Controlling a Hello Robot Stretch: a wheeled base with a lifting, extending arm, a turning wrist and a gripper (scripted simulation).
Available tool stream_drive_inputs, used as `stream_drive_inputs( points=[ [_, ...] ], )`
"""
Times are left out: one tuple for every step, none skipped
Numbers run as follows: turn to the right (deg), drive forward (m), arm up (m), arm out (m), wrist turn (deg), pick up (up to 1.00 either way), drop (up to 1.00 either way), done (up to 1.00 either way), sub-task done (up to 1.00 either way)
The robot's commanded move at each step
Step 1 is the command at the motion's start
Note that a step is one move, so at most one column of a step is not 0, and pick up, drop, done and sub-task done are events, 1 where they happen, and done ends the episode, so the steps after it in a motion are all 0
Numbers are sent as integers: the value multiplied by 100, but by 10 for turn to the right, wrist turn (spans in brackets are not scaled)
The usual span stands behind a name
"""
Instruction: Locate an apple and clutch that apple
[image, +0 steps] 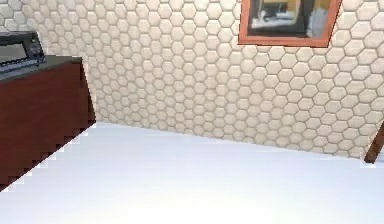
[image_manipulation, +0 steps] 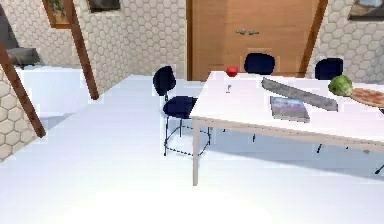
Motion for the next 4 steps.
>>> stream_drive_inputs(
  points=[
    [120,0,0,0,0,0,0,0,0],
    [0,25,0,0,0,0,0,0,0],
    [-450,0,0,0,0,0,0,0,0],
    [-360,0,0,0,0,0,0,0,0]
  ],
)
